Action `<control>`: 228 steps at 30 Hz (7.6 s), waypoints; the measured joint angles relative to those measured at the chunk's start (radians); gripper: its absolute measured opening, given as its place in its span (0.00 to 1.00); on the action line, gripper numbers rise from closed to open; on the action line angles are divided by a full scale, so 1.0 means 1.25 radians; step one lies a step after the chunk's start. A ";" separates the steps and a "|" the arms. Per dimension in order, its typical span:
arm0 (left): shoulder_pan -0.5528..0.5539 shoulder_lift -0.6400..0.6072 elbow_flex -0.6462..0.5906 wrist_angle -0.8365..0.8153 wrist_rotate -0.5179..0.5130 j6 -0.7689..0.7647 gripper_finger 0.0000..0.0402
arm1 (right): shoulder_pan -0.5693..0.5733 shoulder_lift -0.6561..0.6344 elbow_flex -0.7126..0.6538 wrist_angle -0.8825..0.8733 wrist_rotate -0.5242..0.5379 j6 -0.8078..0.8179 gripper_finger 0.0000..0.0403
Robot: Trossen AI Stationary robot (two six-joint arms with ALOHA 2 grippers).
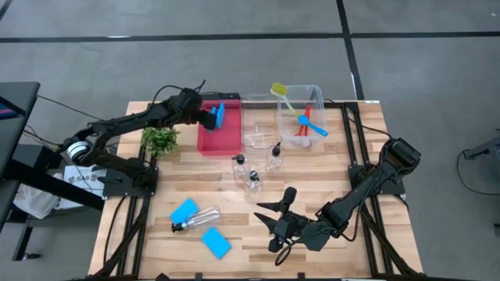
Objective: Pick & Place Kitchen Sink Supplies
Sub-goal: Put the blue sponge into the red bin
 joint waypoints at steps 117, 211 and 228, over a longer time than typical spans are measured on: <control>-0.993 -0.217 -0.284 0.700 -0.055 0.187 0.21 | -0.260 0.536 0.348 -0.185 -0.967 -0.055 0.01; -0.871 0.033 -0.261 0.976 -0.159 -0.111 0.42 | -0.029 0.411 0.683 -1.175 0.166 0.598 0.00; -0.871 0.063 -0.235 0.985 -0.135 -0.106 0.42 | -0.033 0.411 0.683 -1.175 0.165 0.599 0.00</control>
